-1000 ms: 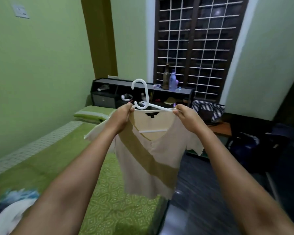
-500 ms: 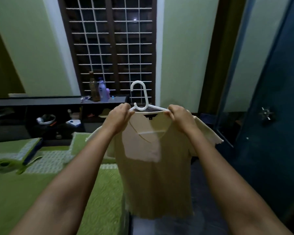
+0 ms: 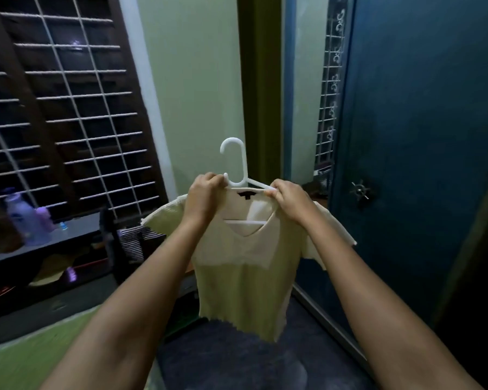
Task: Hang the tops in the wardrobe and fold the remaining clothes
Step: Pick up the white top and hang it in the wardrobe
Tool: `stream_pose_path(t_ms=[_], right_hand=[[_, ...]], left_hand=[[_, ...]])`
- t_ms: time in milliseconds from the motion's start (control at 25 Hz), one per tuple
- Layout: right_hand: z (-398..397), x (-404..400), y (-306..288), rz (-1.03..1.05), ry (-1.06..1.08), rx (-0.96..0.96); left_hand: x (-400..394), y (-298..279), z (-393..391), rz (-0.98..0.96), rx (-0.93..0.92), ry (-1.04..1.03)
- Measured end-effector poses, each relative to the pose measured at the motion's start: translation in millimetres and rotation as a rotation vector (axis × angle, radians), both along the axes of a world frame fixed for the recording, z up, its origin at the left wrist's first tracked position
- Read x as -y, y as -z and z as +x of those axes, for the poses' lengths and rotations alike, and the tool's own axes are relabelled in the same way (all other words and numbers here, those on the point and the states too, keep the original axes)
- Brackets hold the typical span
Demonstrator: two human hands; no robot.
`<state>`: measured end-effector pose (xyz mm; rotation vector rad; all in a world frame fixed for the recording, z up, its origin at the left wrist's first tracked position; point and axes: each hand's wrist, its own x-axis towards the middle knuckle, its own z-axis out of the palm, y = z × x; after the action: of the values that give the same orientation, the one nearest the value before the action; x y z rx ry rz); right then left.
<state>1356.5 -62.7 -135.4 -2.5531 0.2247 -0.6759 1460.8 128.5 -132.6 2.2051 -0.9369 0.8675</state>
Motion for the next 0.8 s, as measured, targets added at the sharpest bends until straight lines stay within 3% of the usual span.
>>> stream_pose_path(t_ms=[160,280,400,560,800], right_hand=[[34.0,36.2,9.0,0.009,0.114,0.02],[71.2,69.3,12.0,0.007,0.193,0.017],[117.8,100.5,13.6,-0.006,0.203,-0.003],[175.2,141.5,10.4,0.014,0.224,-0.039],[233.7,218.3,31.9,0.043,0.331,-0.127]], left_hand=[[25.7,17.0,68.8,0.095,-0.092,0.191],[44.3,36.2,119.6,0.088,-0.188,0.181],[97.6,40.4,159.7,0.055,0.0,0.105],[185.9,20.8,194.6,0.097,0.153,0.195],[290.1,43.0,248.0,0.24,0.081,0.149]])
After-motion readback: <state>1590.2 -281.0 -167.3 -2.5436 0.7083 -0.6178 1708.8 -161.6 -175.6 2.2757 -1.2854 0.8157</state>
